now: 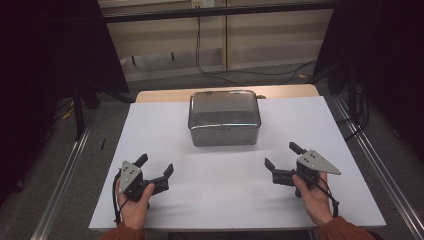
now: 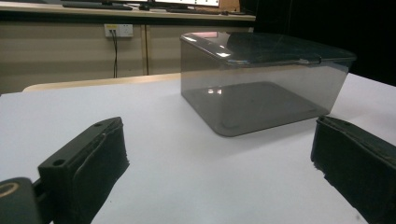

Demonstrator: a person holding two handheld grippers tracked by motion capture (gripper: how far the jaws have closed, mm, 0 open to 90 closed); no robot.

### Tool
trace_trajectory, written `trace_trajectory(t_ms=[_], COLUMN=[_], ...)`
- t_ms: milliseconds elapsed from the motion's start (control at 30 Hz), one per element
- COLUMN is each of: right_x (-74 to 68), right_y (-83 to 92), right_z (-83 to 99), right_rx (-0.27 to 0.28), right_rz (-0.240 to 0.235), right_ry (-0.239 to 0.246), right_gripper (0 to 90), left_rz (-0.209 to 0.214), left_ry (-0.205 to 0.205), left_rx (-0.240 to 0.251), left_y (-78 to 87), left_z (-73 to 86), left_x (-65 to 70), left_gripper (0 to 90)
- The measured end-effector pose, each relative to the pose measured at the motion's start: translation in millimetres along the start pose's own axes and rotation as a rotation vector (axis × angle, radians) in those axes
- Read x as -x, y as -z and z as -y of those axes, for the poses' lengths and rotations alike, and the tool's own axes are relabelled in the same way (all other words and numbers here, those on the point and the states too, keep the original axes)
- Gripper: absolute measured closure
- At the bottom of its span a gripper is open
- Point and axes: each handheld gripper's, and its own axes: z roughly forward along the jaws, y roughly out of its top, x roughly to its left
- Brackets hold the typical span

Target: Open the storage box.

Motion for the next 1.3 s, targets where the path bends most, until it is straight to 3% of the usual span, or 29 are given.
trace_trajectory(t_ms=[267,433,767,1033,1200,1300], right_x=[-7.0,-14.8,-27.0,-40.5,-45.4,-47.8], right_y=[-10.2,-20.0,-37.5,-56.7,-70.6,-75.7], right_z=[-11.7,-14.6,-24.3,-37.2,-40.2,-42.7], right_rx=[0.02,-0.008,-0.005,-0.014,-0.004,-0.004], right_rz=[-0.032,-0.075,-0.102,-0.107,-0.151,-0.145], right_ry=[0.011,0.01,0.03,0.094,0.111,0.143], right_gripper=[0.0,0.0,0.3,0.8,0.2,0.1], left_rz=[0.006,0.001,-0.016,-0.016,-0.019,-0.02], left_ry=[-0.019,-0.022,-0.029,-0.027,-0.019,-0.019], left_rx=[0.0,0.0,-0.007,-0.016,-0.021,-0.02], left_y=[0.2,0.2,0.6,0.0,-0.3,-0.2], left_z=[-0.3,-0.1,0.3,0.5,1.0,0.8], left_x=[3.7,3.0,1.8,1.2,-0.5,-1.1], left_gripper=[3.3,3.3,3.3,3.3,3.3,3.3])
